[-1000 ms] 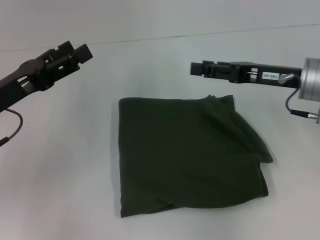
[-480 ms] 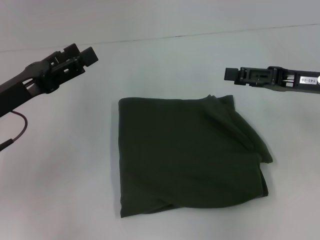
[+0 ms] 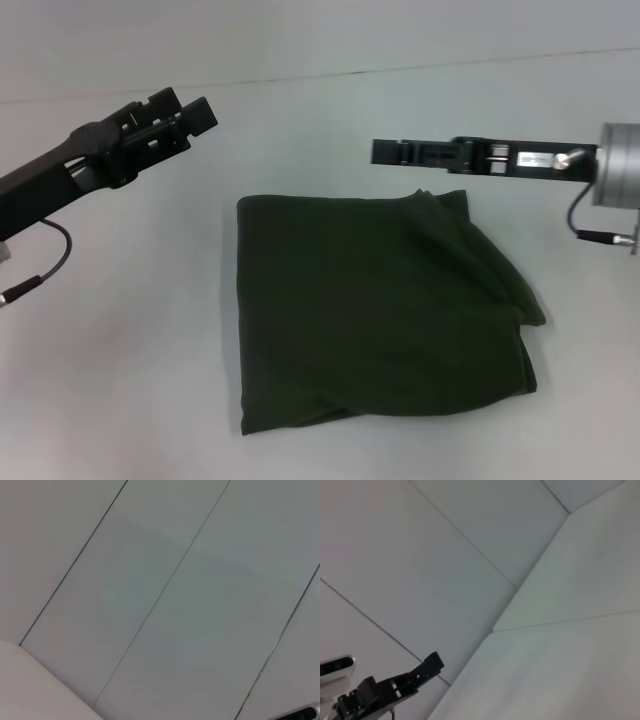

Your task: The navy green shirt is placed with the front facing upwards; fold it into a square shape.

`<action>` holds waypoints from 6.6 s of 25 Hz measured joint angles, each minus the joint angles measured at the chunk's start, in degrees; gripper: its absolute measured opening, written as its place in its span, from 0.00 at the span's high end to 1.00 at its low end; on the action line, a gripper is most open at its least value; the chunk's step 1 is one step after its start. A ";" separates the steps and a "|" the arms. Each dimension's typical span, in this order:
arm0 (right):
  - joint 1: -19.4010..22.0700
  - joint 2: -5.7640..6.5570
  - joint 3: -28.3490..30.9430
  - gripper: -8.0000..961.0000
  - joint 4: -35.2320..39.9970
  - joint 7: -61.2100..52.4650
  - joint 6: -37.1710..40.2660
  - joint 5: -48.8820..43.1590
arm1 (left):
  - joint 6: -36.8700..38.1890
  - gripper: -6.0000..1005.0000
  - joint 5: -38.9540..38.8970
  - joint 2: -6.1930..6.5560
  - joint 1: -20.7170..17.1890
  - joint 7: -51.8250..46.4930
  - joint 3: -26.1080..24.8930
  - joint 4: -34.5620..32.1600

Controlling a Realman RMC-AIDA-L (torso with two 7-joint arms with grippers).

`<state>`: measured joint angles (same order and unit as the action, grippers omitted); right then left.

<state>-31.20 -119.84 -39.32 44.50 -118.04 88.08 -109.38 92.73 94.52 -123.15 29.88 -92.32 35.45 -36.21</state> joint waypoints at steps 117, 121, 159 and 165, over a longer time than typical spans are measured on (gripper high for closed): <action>-18.30 0.39 -18.63 0.25 9.76 -38.04 -3.24 -50.46 | -2.47 0.04 -0.39 -0.69 0.75 3.91 -0.26 2.46; -18.32 0.39 -18.66 0.30 9.73 -38.07 -3.51 -50.49 | -2.47 0.04 -0.39 -0.69 0.55 3.91 -0.34 2.46; -6.36 1.19 -8.84 0.93 11.59 -31.01 -9.48 -39.61 | -2.67 0.04 -0.30 -0.69 1.06 3.58 -0.03 3.07; -5.47 1.16 -5.48 0.86 11.60 -30.20 -9.45 -39.24 | -2.77 0.04 -0.37 -0.65 1.11 3.50 -0.21 3.08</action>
<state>-36.68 -118.68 -44.80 56.10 -148.24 78.62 -148.62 89.96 94.15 -123.79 30.98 -88.82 35.25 -33.13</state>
